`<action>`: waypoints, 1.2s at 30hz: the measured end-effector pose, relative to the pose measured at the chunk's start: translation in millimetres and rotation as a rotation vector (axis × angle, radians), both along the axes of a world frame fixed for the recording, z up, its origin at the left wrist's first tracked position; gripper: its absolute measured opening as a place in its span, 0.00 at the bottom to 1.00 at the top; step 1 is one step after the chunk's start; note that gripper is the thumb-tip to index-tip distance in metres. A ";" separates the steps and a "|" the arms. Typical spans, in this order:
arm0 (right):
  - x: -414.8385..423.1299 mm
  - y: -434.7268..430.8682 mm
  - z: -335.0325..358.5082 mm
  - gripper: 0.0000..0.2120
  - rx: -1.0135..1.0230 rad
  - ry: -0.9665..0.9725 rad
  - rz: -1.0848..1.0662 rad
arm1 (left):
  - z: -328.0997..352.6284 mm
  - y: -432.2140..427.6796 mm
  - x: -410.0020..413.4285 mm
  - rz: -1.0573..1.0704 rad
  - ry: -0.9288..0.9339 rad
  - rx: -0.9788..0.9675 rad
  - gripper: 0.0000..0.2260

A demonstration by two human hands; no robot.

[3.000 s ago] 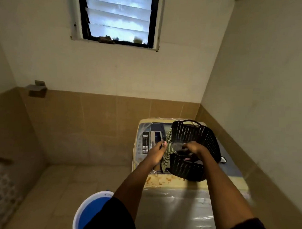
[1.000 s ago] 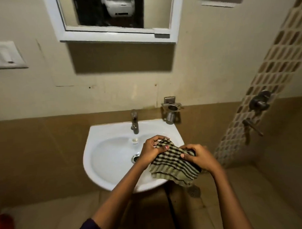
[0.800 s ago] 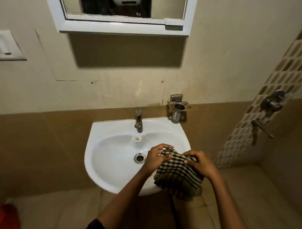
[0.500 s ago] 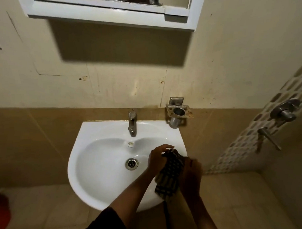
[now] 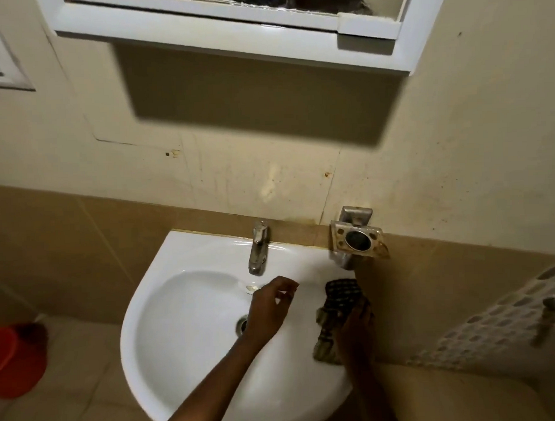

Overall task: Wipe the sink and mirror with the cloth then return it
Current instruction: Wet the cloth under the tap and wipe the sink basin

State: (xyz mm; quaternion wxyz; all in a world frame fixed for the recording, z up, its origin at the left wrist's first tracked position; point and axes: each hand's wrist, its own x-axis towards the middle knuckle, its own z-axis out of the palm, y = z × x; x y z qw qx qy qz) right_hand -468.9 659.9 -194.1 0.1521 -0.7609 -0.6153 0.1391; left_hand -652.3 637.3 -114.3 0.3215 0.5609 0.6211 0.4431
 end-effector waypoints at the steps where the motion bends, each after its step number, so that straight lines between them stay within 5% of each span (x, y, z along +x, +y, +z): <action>1: -0.7 16.0 -2.7 0.35 0.016 -0.006 0.008 | 5.1 -3.0 -11.9 0.025 -0.016 -0.002 0.12; 3: -9.5 37.7 0.8 0.38 0.057 -0.043 0.013 | 12.8 -9.6 -33.5 0.099 -0.047 -0.018 0.16; 10: -75.0 76.8 20.8 0.24 0.198 -0.157 -0.081 | 30.2 -43.7 -84.0 0.286 -0.109 -0.002 0.17; 15: -142.9 92.5 4.7 0.24 0.100 0.058 -0.026 | 16.4 -62.4 -122.4 0.555 -0.043 -0.032 0.14; 19: -177.5 76.5 12.6 0.20 0.133 0.164 0.226 | 7.0 -62.5 -163.2 0.687 0.123 -0.092 0.09; 23: -164.3 84.2 10.3 0.18 0.092 0.222 0.264 | -5.8 -45.0 -195.7 0.674 0.311 -0.265 0.18; 29: -176.0 54.8 -5.8 0.14 0.113 0.282 0.093 | -19.1 -46.5 -215.7 0.606 0.293 -0.453 0.18; 34: -198.7 22.1 5.6 0.11 0.007 0.635 0.086 | -41.6 -63.8 -223.2 0.661 0.236 -0.384 0.16; 36: -214.3 23.9 9.7 0.07 0.081 0.602 0.097 | -48.4 -67.0 -218.8 0.667 0.207 -0.305 0.17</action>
